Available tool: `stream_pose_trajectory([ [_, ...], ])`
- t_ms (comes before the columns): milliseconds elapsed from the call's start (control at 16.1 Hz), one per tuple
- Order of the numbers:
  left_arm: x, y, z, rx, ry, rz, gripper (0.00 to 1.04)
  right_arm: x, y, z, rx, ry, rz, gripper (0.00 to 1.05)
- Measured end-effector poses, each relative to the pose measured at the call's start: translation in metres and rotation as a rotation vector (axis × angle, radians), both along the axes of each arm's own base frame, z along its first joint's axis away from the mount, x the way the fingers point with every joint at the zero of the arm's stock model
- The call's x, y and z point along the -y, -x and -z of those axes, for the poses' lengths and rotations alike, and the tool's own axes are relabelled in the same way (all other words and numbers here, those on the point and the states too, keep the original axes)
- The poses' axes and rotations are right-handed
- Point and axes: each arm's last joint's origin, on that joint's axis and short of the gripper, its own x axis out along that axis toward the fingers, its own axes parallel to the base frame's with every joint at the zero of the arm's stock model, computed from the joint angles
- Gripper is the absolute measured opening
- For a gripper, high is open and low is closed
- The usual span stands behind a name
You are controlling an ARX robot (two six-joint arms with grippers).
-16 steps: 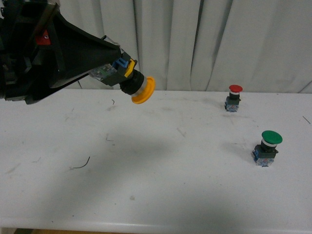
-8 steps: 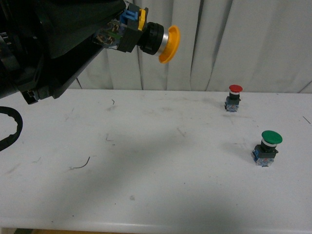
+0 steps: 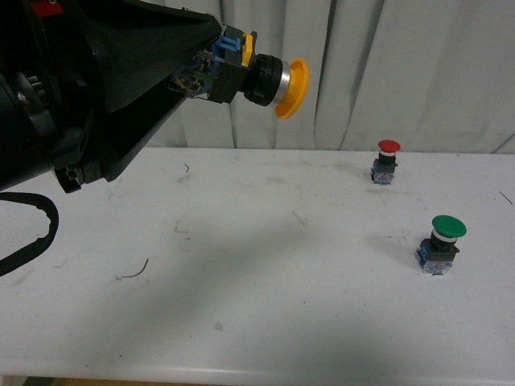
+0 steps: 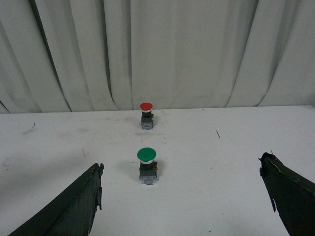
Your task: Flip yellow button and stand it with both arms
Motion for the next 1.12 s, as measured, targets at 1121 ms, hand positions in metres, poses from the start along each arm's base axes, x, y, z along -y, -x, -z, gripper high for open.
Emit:
stream_pose_trajectory([
  [1121,0.002,0.001,-0.009,0.036,0.012,-0.003,0.35,-0.045,-0.164,-0.100,0.293,-0.245,-0.516,0.98],
])
